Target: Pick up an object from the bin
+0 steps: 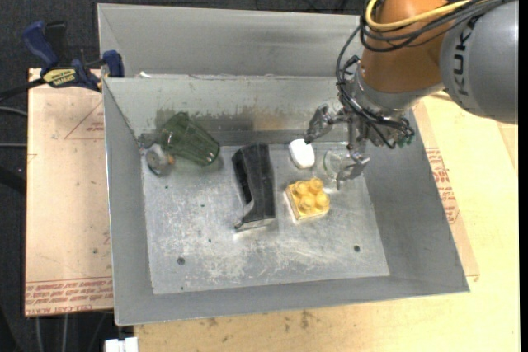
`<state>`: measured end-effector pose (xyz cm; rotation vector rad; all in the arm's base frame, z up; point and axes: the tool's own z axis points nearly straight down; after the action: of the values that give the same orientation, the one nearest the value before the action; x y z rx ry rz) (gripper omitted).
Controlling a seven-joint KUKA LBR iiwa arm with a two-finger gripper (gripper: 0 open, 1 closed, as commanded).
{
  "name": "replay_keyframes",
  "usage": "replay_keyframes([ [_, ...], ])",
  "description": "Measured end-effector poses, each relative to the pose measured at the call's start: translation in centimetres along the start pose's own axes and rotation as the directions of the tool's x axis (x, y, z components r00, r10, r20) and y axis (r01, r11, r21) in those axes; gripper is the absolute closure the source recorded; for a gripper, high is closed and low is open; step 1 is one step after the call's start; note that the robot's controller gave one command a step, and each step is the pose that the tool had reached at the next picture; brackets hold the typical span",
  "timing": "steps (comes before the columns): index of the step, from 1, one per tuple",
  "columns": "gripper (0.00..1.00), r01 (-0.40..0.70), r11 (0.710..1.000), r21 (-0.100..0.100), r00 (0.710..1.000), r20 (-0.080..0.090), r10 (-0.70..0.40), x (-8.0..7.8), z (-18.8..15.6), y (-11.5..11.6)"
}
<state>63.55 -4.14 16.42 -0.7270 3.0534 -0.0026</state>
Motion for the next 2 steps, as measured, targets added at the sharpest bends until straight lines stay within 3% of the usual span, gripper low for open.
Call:
replay_keyframes([
  [1, 0.00, -0.171, 0.985, -0.006, 0.985, -0.001, 0.171, 0.8, 0.5, -0.9],
  [2, 0.00, -0.098, 0.995, 0.001, 0.995, 0.000, 0.098, 0.5, 2.4, 3.0],
])
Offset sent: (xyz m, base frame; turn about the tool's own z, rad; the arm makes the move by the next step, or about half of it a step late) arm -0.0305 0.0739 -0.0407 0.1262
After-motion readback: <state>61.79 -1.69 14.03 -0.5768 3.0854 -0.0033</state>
